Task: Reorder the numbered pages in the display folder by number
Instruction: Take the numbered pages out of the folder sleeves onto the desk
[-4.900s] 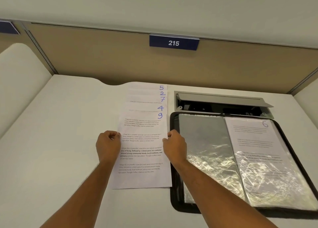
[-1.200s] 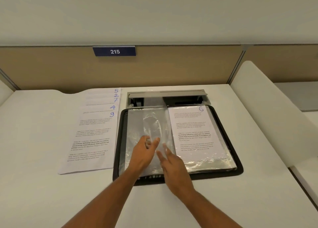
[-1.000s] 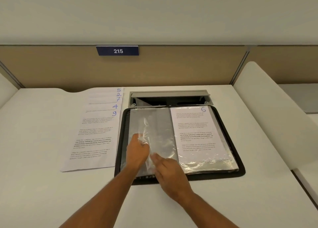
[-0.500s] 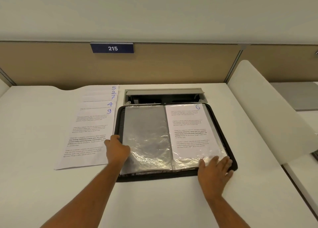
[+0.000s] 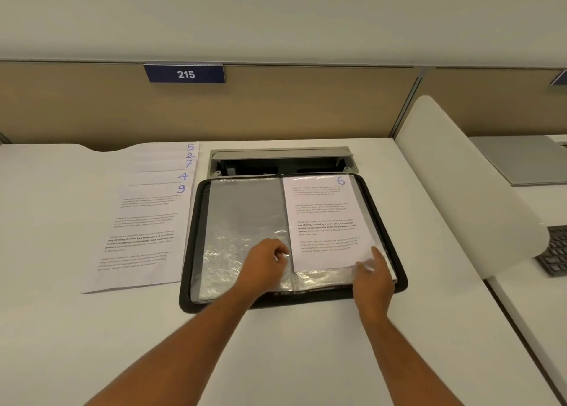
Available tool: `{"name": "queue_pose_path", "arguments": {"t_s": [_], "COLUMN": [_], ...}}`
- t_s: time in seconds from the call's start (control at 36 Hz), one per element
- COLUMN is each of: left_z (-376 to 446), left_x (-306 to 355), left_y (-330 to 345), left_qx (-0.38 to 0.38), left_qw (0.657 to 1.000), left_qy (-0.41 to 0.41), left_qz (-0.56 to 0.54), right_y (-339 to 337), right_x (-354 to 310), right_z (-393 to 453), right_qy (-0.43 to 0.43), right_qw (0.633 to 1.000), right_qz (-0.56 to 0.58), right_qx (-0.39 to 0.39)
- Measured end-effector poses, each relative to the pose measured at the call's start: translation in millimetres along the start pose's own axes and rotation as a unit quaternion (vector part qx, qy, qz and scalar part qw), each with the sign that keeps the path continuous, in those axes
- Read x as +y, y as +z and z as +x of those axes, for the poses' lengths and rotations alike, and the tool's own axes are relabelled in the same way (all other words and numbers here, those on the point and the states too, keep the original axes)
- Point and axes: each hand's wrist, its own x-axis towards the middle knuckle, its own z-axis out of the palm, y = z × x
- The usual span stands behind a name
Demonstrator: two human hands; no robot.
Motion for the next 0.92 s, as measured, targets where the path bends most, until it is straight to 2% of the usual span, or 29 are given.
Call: {"name": "queue_pose_path", "arguments": {"t_s": [0.11, 0.19, 0.5, 0.64, 0.69, 0.78, 0.83, 0.92], "left_z": [-6.1, -8.4, -4.7, -1.8, -1.1, -2.7, -3.7, -4.3], "left_x": [18.2, 29.5, 47.8, 50.5, 49.6, 47.7, 47.0, 47.2], "left_y": [22.4, 36.8, 66.1, 65.8, 64.5, 63.8, 63.8, 64.5], "left_qx": [-0.049, -0.060, -0.028, -0.007, 0.007, 0.028, 0.039, 0.055], "left_qw": [0.998, 0.996, 0.977, 0.982, 0.988, 0.992, 0.993, 0.993], "left_qy": [0.033, 0.067, 0.149, 0.125, 0.100, 0.077, 0.072, 0.070], "left_qz": [0.000, 0.017, 0.151, 0.145, 0.117, 0.094, 0.085, 0.078], "right_y": [-12.1, -13.1, -18.7, -21.9, -23.8, -26.5, -25.1, -16.5], "right_x": [-5.9, -8.2, -16.4, -13.1, -10.2, -1.2, 5.3, 17.6], "right_z": [7.5, 11.2, 17.8, 18.3, 16.6, 11.8, 7.3, -0.2], "right_qy": [-0.002, -0.015, -0.056, -0.068, -0.115, -0.267, -0.397, -0.562], "right_qw": [1.000, 1.000, 0.998, 0.997, 0.991, 0.938, 0.885, 0.793], "right_qz": [0.024, 0.024, -0.015, -0.022, -0.065, -0.208, -0.227, -0.234], "right_qx": [0.001, 0.001, -0.015, -0.016, 0.012, 0.078, 0.091, 0.013]}}
